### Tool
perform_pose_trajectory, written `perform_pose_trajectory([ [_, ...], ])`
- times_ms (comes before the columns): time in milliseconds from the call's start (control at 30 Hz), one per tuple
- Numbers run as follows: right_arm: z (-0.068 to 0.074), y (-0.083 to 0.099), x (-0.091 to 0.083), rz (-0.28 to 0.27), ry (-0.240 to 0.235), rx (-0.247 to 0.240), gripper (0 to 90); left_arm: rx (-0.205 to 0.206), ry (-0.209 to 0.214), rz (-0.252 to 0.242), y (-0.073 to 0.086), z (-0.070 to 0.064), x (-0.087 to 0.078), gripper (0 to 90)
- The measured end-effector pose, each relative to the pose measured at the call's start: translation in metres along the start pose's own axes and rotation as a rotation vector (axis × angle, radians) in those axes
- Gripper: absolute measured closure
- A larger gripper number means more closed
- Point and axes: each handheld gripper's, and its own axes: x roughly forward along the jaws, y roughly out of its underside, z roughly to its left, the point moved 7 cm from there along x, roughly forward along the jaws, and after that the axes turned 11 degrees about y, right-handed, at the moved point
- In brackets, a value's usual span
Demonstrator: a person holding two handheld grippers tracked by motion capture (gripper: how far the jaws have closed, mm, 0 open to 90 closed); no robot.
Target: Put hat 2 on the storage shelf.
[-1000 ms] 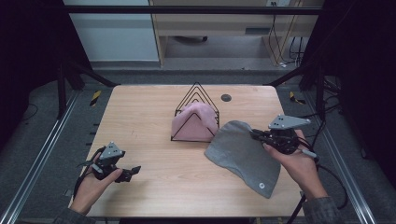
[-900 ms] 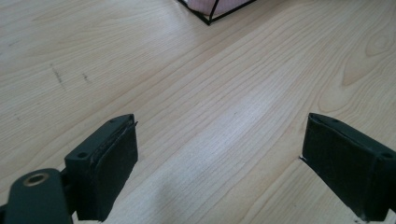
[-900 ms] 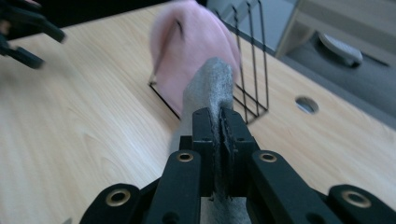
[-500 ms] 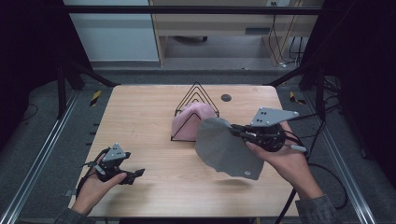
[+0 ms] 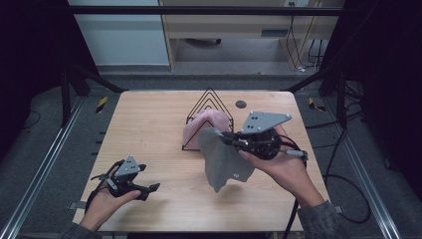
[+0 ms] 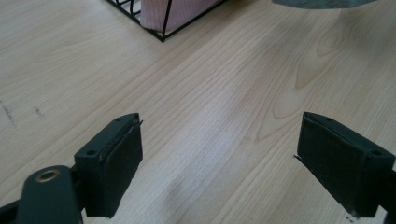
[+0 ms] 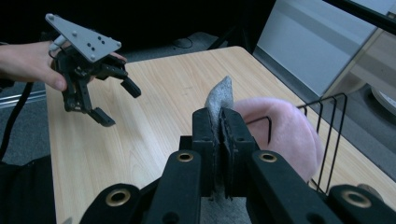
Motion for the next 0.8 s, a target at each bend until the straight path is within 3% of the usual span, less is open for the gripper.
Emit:
perform_pose_trajectory([
  [400, 0.015, -0.02, 0.021, -0.009, -0.047, -0.012, 85.6, 0.018, 0.022, -0.055, -0.014, -0.006, -0.009, 20.1],
  [633, 0.023, -0.03, 0.031, -0.013, -0.071, -0.026, 85.5, 0.072, 0.058, -0.064, -0.037, -0.013, -0.011, 23.3],
  [800, 0.031, -0.037, 0.038, -0.021, -0.093, -0.03, 85.5, 0.122, 0.055, -0.044, -0.054, -0.015, -0.006, 26.3],
])
